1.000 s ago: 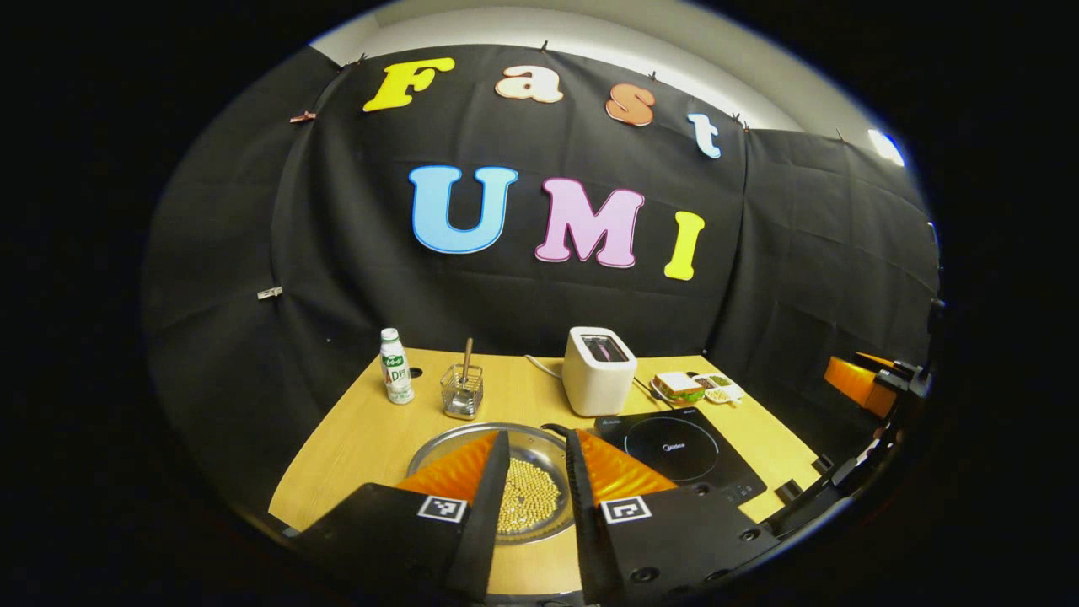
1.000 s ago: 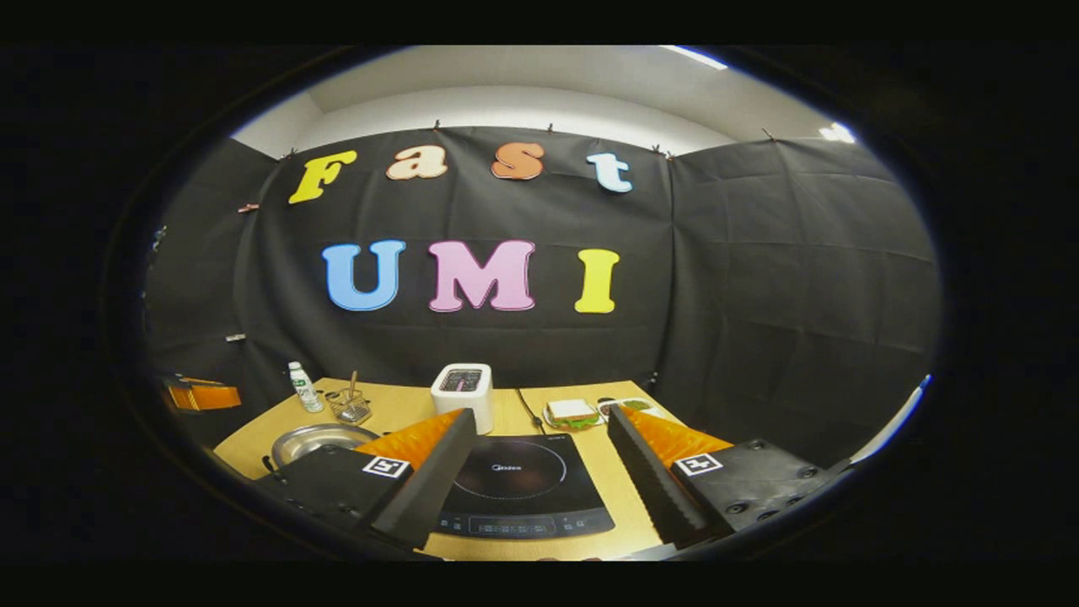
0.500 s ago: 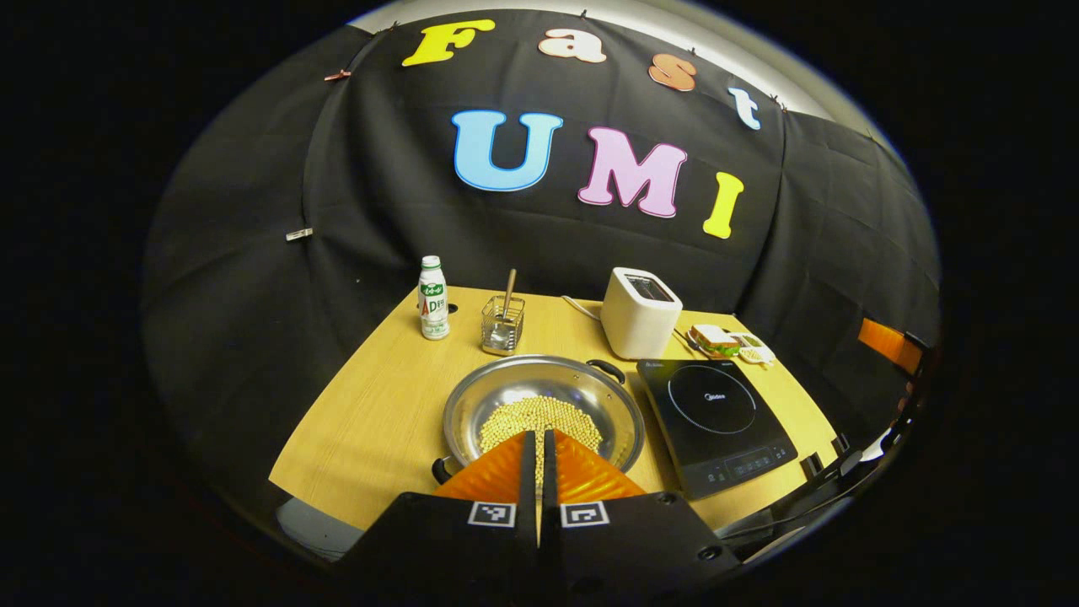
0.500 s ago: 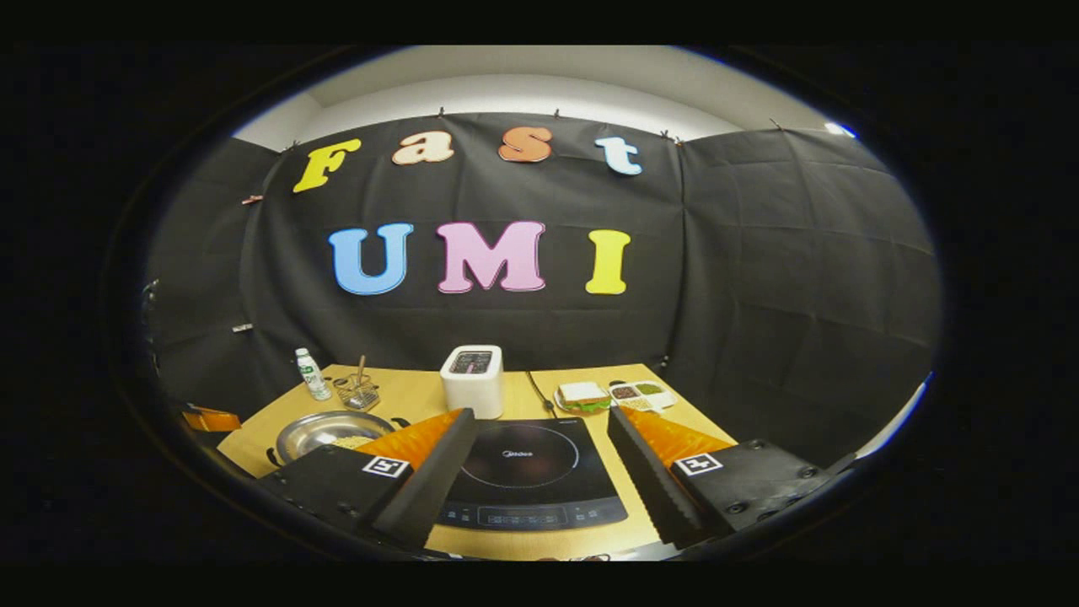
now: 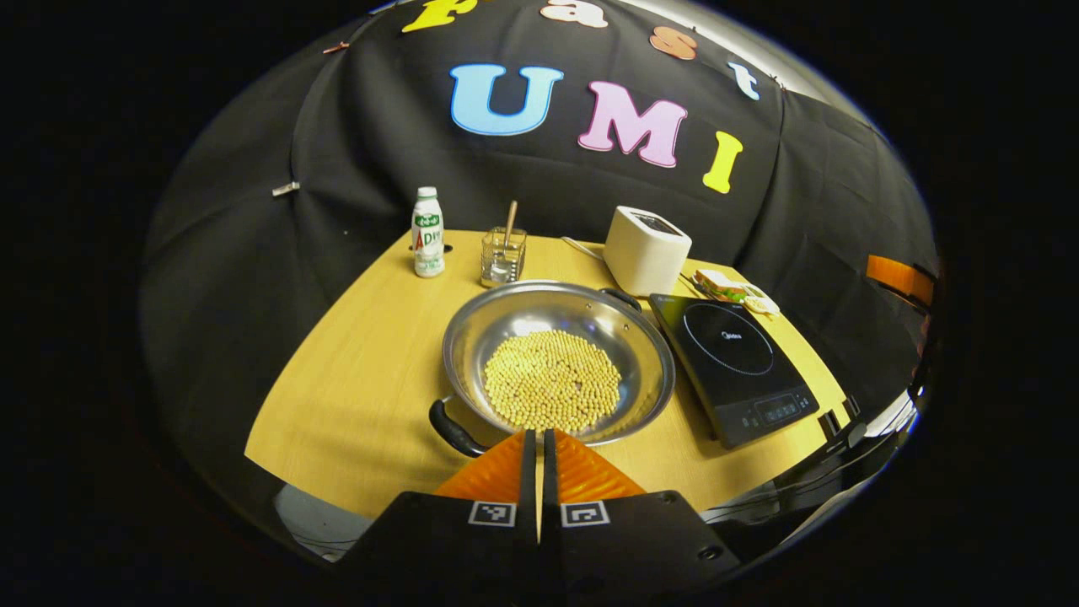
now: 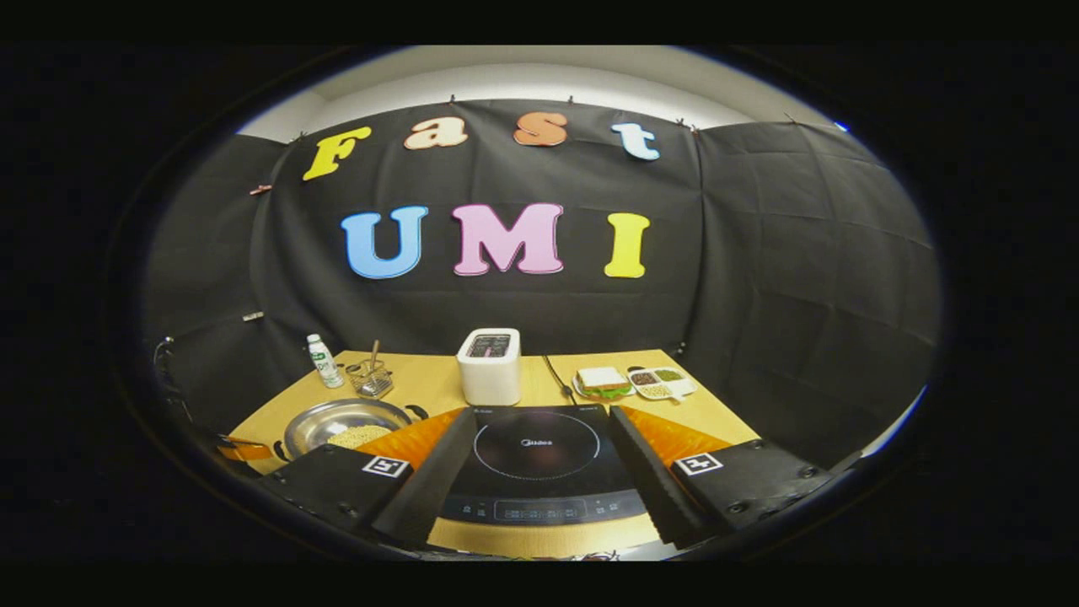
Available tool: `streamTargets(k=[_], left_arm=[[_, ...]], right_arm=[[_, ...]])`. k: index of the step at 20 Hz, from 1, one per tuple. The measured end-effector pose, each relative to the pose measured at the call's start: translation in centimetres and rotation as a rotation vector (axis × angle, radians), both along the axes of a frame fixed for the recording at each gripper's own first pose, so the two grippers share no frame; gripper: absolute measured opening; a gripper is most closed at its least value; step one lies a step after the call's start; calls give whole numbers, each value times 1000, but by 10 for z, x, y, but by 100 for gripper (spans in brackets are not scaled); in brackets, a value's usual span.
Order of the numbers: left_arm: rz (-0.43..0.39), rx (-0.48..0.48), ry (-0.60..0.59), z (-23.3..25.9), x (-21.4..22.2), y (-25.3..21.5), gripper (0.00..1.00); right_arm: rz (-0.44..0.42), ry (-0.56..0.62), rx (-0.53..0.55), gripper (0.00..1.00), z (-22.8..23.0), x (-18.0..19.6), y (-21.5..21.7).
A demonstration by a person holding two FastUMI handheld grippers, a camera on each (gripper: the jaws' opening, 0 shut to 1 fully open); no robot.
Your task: First push the handle of the pot to place it horizontally, then grasp the pot with both hands and set it on the induction cooktop.
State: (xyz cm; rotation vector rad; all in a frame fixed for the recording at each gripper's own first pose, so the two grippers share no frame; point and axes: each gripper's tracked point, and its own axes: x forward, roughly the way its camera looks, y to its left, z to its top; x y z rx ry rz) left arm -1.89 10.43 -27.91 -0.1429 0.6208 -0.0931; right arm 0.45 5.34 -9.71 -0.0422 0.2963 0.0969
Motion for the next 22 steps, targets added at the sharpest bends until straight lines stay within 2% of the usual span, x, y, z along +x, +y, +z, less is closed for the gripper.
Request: streamTargets(k=[9, 13, 15, 17, 22], left_arm=[[-74, 0, 126, -46, 2, -4, 5], [-54, -15, 190, -64, 10, 2, 5], [-53, -41, 195, -64, 17, -1, 5], [-50, -7, 212, -68, 22, 6, 5], [-34, -39, 242, -68, 30, 15, 5]], right_arm=[[27, 64, -41, 99, -22, -5, 6], [33, 78, -45, 98, -26, -8, 7], [36, 74, -49, 98, -24, -6, 7], [37, 75, -49, 98, -26, -3, 8], [20, 78, -45, 99, -27, 0, 6]])
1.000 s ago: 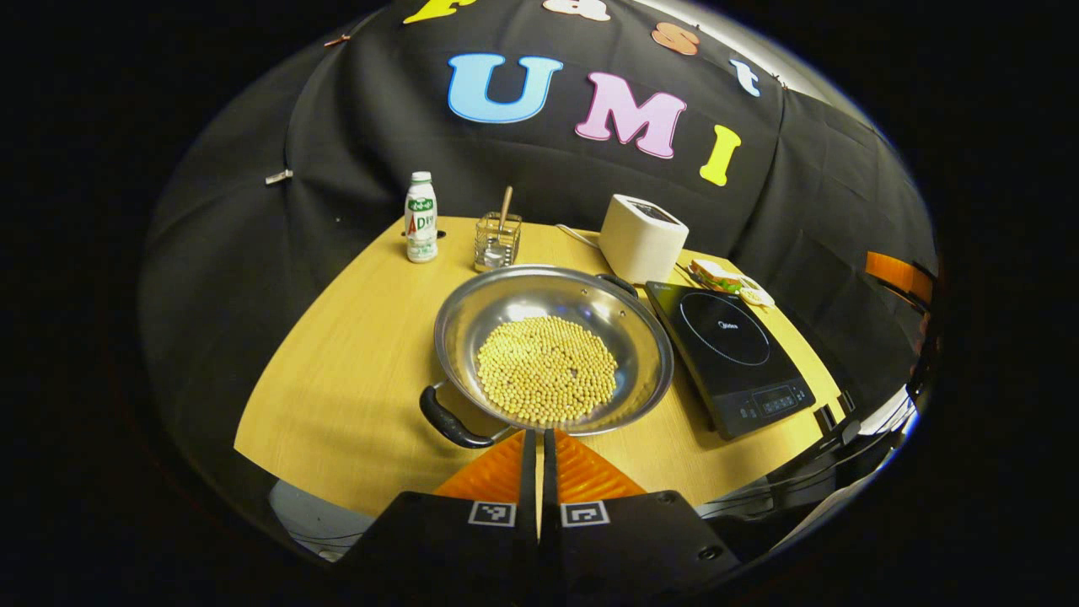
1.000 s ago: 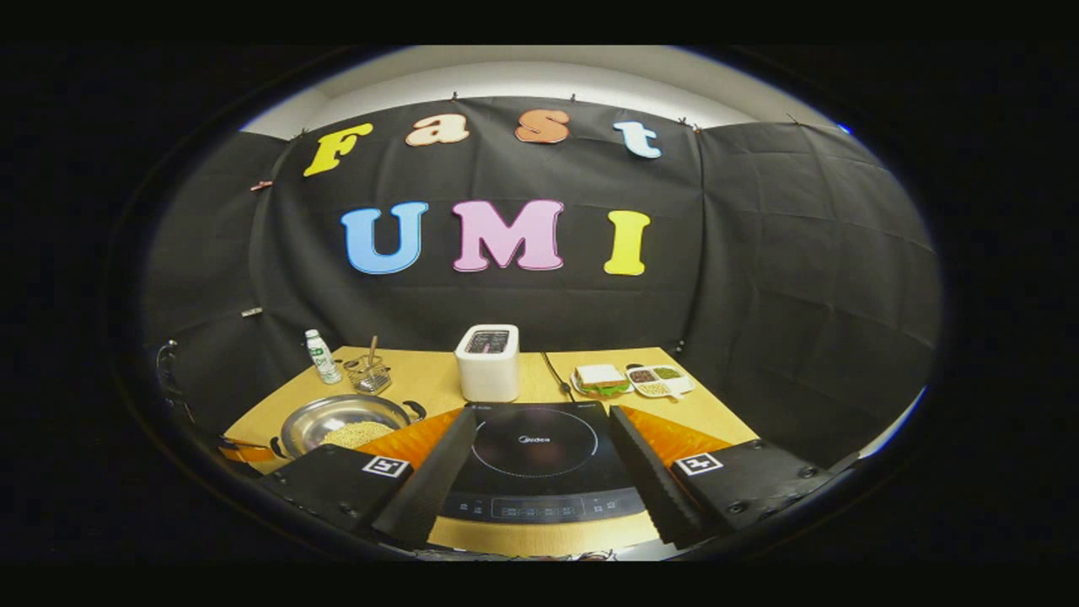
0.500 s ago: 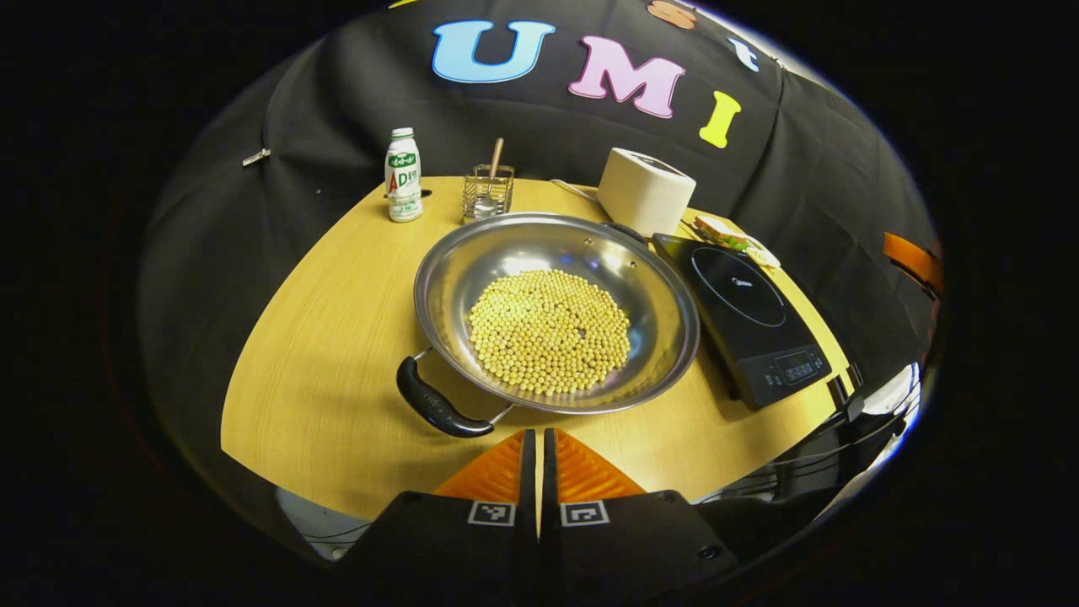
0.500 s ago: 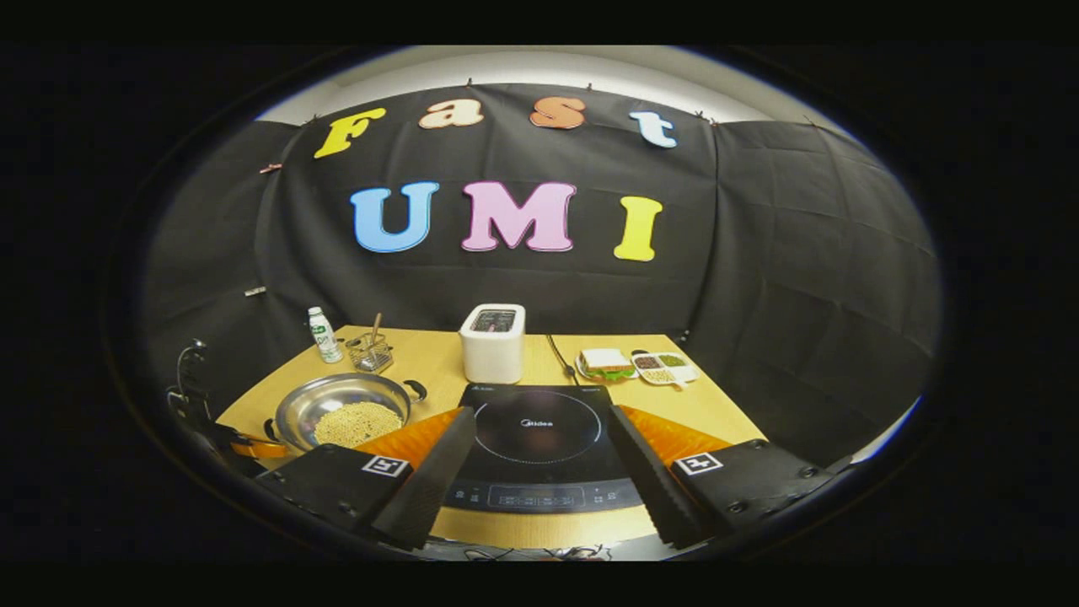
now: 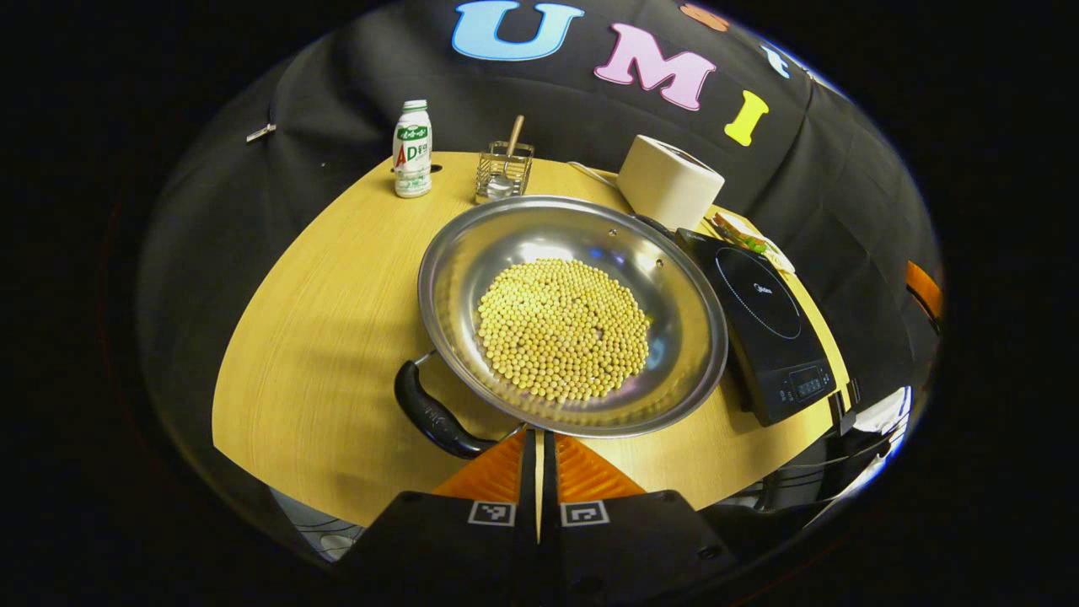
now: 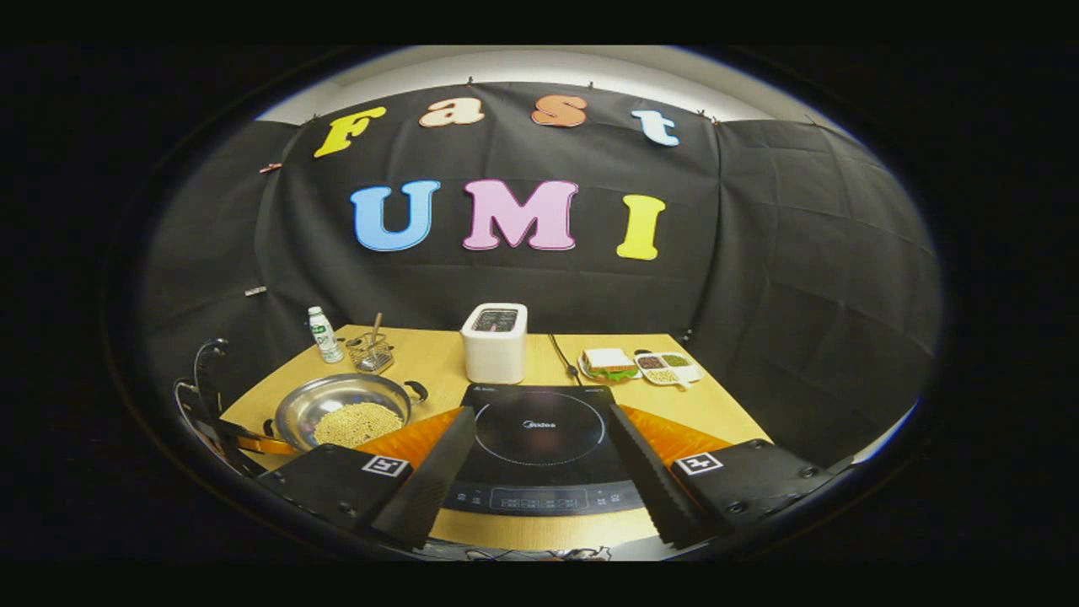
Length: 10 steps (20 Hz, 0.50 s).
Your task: First push the handle of the pot to place it horizontally, then grasp the pot with both hands and set it on the induction cooktop.
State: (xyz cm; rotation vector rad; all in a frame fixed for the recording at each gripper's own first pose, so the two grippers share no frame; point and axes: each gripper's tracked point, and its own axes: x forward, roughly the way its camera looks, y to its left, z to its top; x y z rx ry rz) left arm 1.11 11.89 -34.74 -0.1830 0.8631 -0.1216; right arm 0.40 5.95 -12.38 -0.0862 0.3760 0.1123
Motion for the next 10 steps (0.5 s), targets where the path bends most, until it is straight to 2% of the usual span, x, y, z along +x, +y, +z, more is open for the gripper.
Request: streamTargets(k=[10], left_arm=[[72, 2, 33, -3, 13, 37, 5]], right_arm=[[-44, 12, 11, 98, -2, 4, -6]])
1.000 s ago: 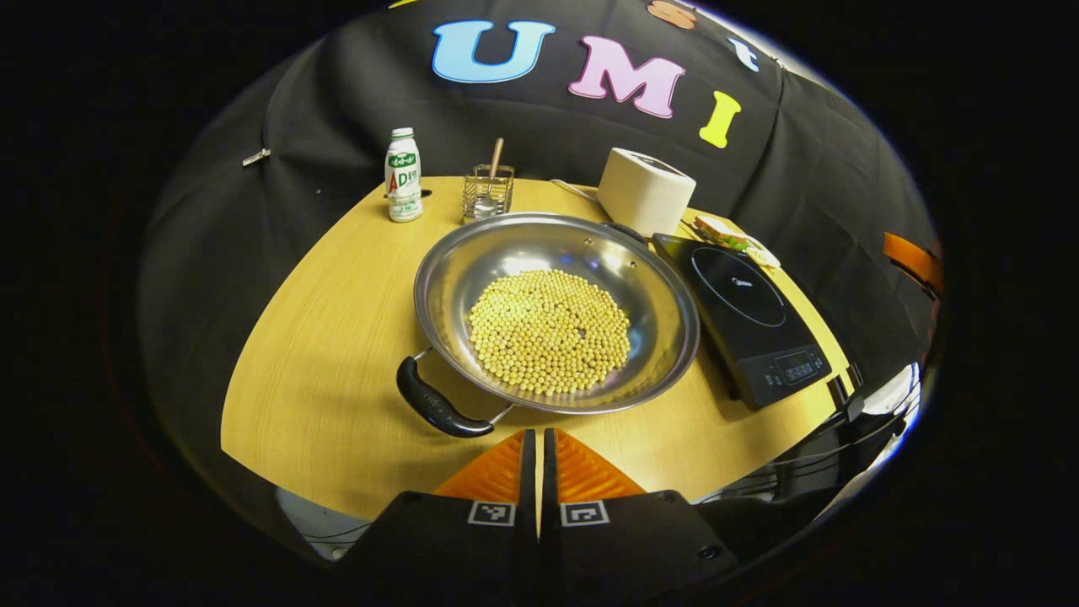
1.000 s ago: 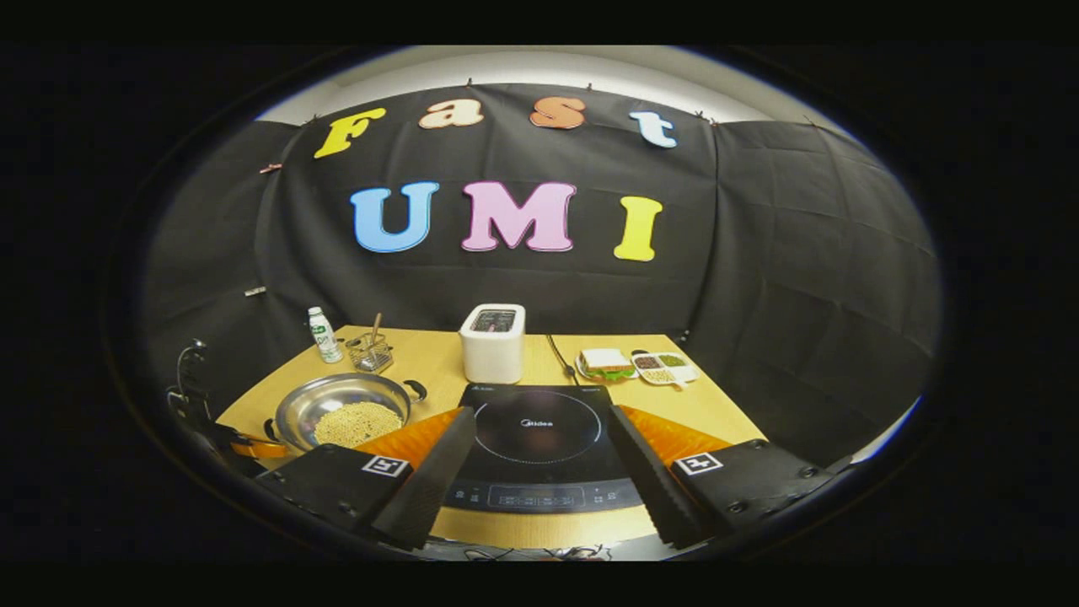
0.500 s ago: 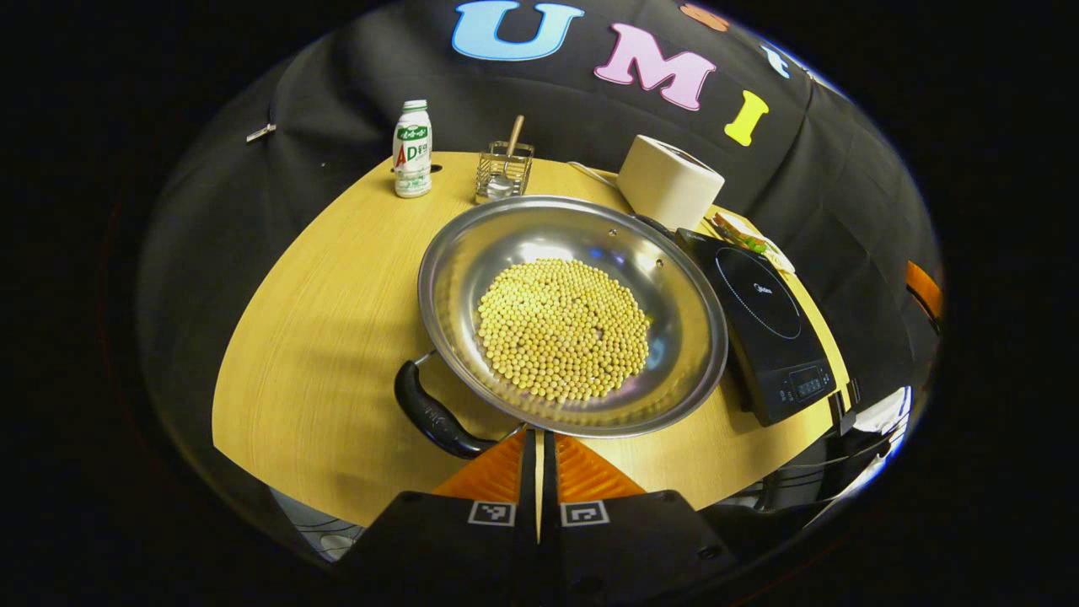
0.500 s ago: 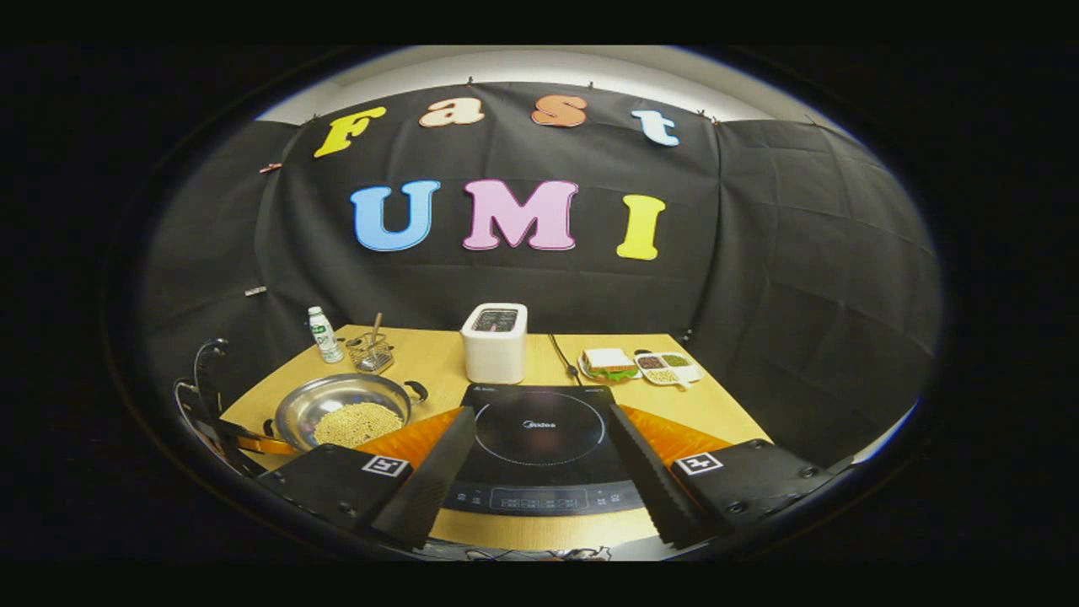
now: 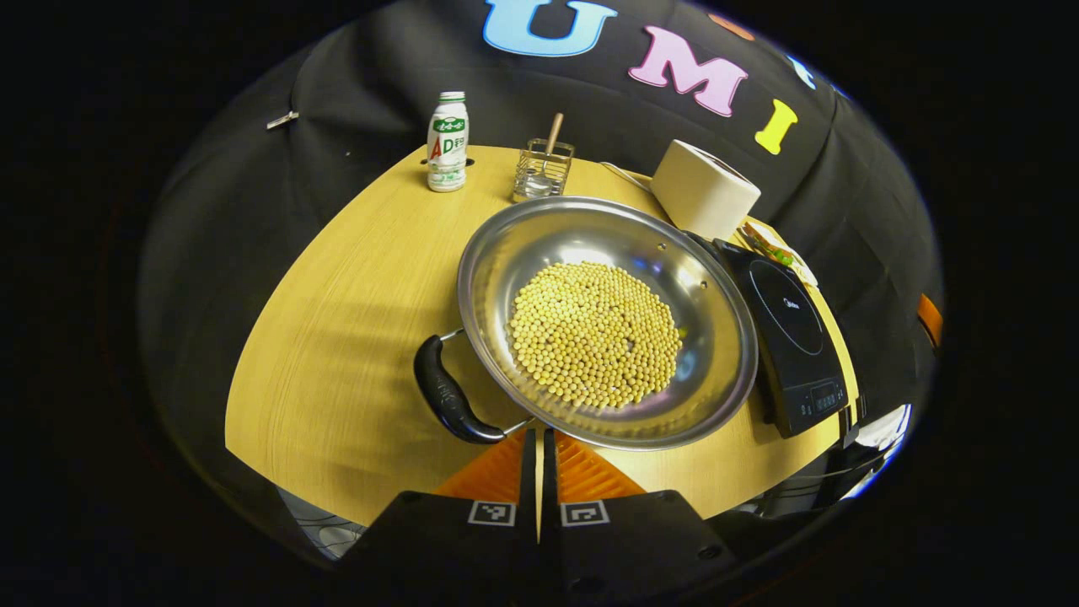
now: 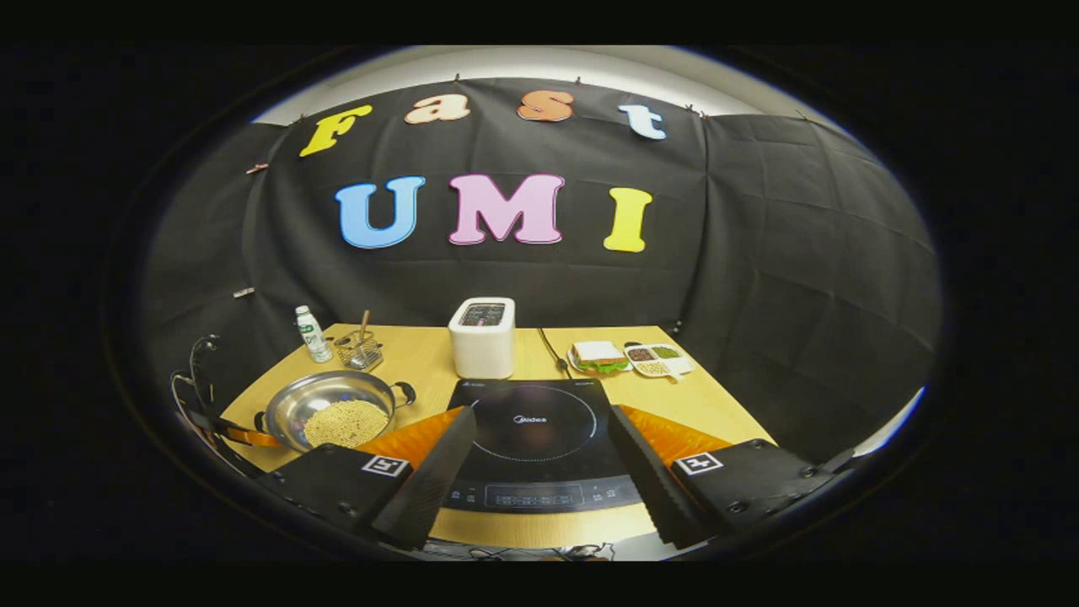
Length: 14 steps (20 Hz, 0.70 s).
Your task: First push the handle of the pot to place it horizontally, then grasp the pot with both hands and set it on the induction cooktop.
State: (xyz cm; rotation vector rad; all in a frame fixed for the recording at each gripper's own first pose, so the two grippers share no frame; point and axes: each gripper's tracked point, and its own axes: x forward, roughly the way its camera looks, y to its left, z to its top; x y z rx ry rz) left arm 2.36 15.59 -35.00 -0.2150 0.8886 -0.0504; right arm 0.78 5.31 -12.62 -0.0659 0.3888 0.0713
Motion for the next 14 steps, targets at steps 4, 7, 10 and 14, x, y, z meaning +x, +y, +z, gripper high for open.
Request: streamTargets(k=[4, 7, 10, 14], left_arm=[[40, 1, 5, -1, 10, 19, 5], [77, -10, 7, -1, 20, 34, 5], [103, -10, -4, 1, 33, 49, 5], [147, -56, -11, 3, 48, 65, 5]], right_arm=[[2, -6, 2, 98, 0, 5, 6], [3, -1, -2, 98, -2, 7, 10], [1, 7, -10, 99, -5, 8, 12], [-3, 13, -12, 98, -9, 11, 15]])
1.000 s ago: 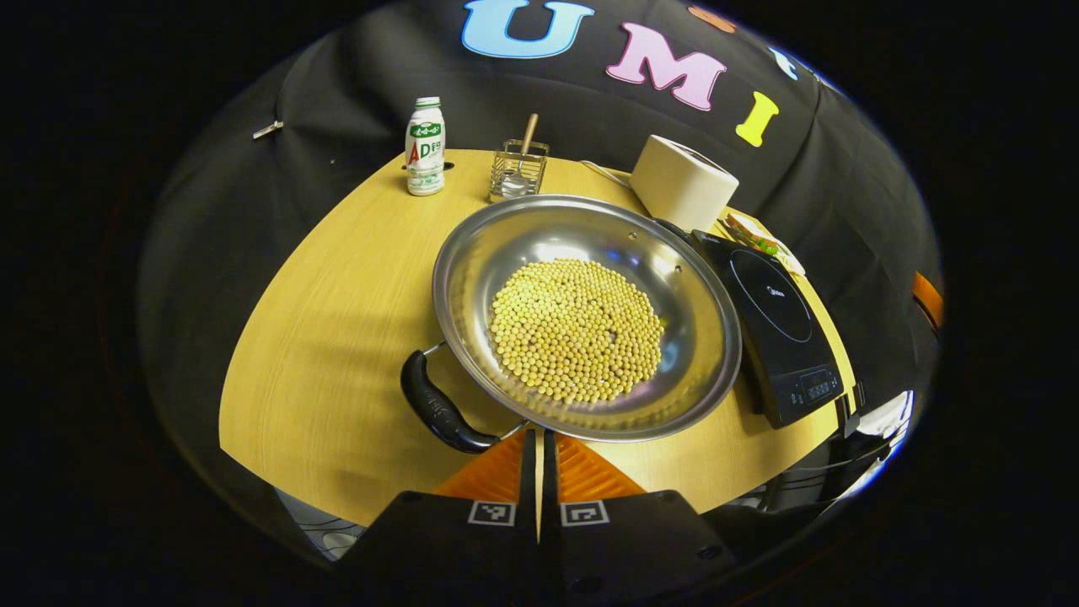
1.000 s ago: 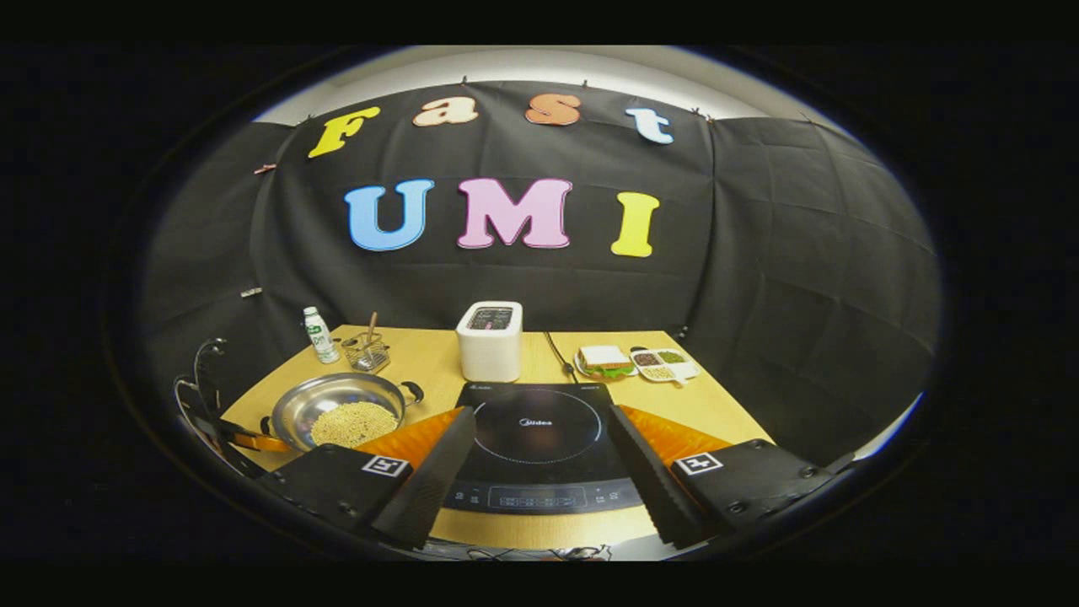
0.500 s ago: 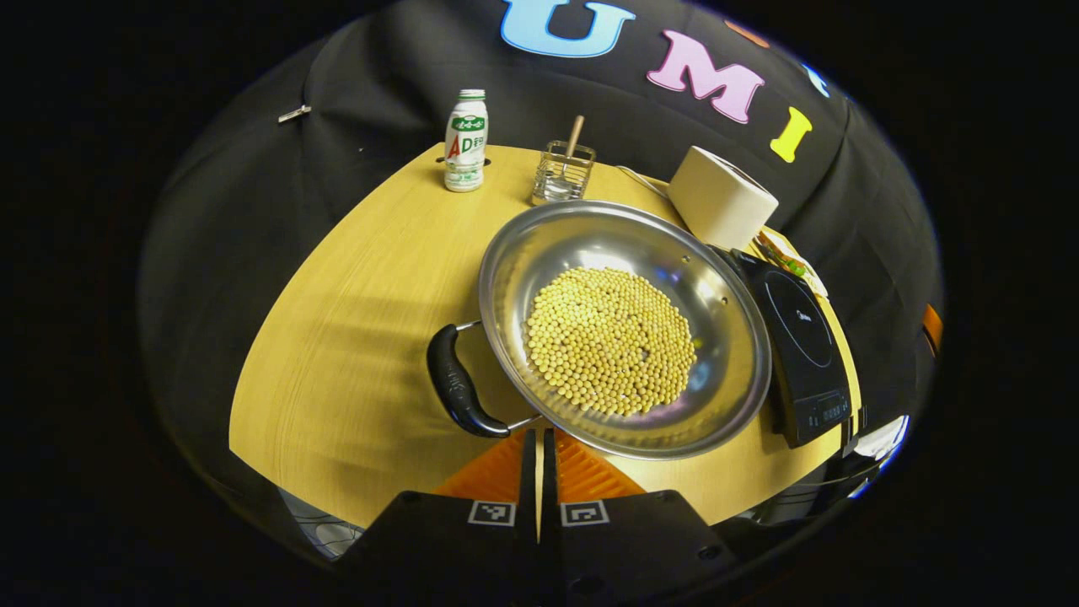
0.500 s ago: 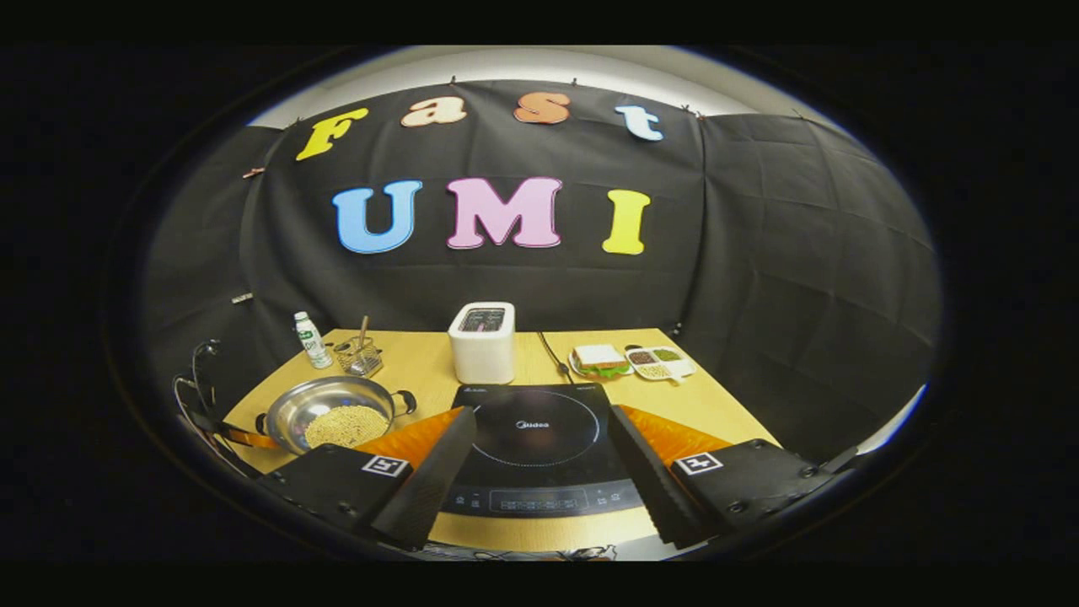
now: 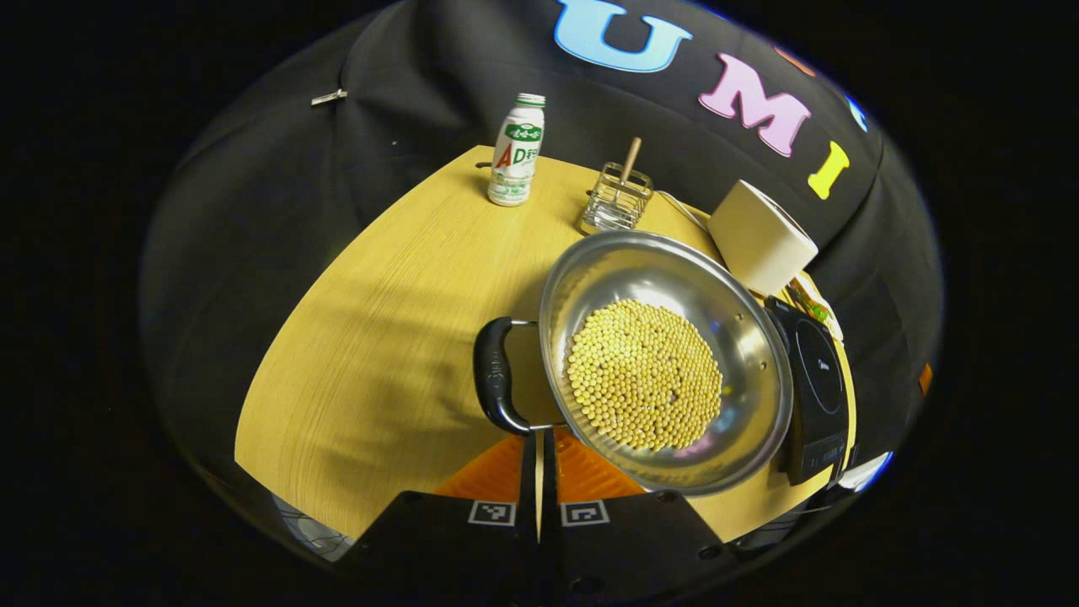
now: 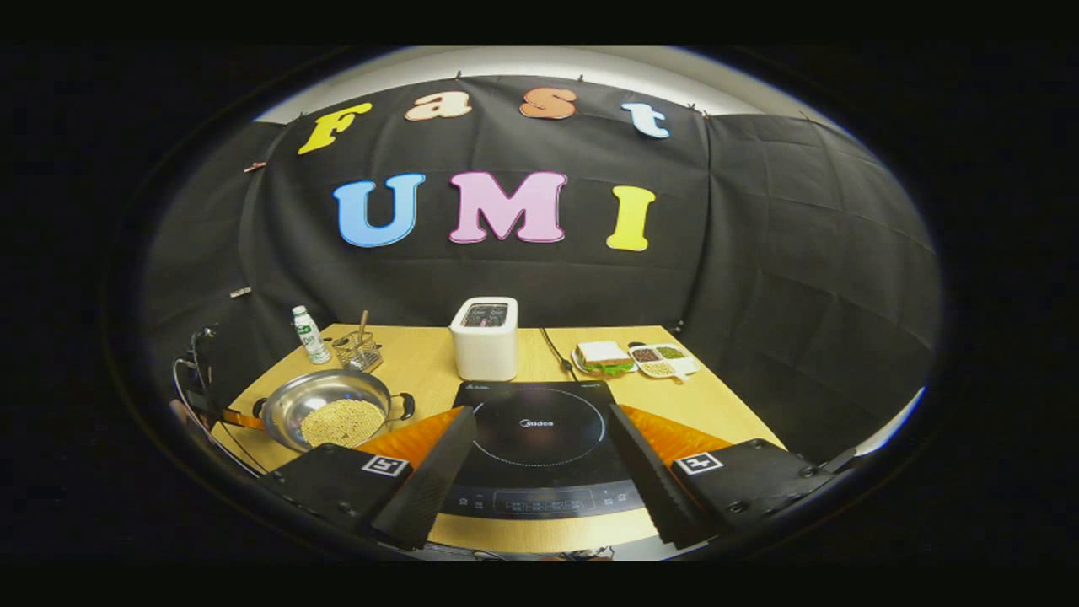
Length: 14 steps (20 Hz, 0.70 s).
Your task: First push the handle of the pot to place it horizontally, then grasp the pot with both hands and set it on the induction cooktop.
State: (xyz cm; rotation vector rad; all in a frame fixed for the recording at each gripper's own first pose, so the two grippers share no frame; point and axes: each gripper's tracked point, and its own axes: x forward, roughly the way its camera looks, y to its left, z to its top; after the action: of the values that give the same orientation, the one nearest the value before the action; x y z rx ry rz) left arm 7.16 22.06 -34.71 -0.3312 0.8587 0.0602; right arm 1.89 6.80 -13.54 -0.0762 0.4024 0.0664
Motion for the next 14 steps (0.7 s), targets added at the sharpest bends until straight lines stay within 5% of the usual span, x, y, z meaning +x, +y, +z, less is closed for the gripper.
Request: streamTargets(k=[14], left_arm=[[10, 44, -4, -3, 48, 36, 5]], right_arm=[[-65, 4, 5, 99, 0, 4, -4]])
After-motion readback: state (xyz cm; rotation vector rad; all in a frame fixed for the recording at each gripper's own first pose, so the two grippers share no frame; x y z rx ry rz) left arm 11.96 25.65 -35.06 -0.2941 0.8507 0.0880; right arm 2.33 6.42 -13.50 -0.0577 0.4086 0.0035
